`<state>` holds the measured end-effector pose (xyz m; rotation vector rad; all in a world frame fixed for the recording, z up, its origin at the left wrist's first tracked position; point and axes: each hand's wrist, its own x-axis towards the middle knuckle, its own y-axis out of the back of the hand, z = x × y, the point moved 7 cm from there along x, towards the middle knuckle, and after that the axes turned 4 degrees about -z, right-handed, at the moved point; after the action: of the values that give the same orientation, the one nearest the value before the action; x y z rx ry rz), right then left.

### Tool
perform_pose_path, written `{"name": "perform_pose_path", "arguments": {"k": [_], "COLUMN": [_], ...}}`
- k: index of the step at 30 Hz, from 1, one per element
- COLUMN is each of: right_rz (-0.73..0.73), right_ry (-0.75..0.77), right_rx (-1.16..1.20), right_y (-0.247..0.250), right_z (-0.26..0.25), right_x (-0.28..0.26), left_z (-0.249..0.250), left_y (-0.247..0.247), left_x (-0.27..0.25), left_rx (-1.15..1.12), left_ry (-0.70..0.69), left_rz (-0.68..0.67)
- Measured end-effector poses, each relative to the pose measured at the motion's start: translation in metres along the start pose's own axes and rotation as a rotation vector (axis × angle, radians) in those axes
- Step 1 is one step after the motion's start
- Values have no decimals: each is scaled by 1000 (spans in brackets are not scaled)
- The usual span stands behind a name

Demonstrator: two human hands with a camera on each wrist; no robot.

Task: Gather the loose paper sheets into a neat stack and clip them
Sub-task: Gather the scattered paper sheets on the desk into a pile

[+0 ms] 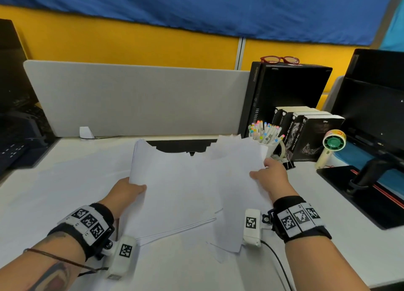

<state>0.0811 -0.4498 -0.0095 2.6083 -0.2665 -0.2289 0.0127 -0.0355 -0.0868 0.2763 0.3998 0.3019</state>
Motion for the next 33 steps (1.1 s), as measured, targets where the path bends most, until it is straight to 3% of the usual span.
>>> {"name": "perform_pose_path", "arguments": {"k": [4, 9, 20, 24, 33], "right_rz": [68, 75, -160, -129, 261], "right_ry": [190, 294, -36, 3, 344], "right_rx": [-28, -169, -527, -420, 71], "right_y": [12, 13, -22, -11, 31], "right_z": [-26, -34, 4, 6, -39], "right_x": [-7, -11, -8, -4, -22], "left_z": [-4, -6, -8, -8, -8], "left_y": [3, 6, 6, 5, 5], "left_x": [2, 6, 7, 8, 5], "left_rx": [-69, -81, -58, -49, -86], "left_ry": [22, 30, 16, 6, -6], "left_rz": [-29, -53, -47, -51, -67]}}
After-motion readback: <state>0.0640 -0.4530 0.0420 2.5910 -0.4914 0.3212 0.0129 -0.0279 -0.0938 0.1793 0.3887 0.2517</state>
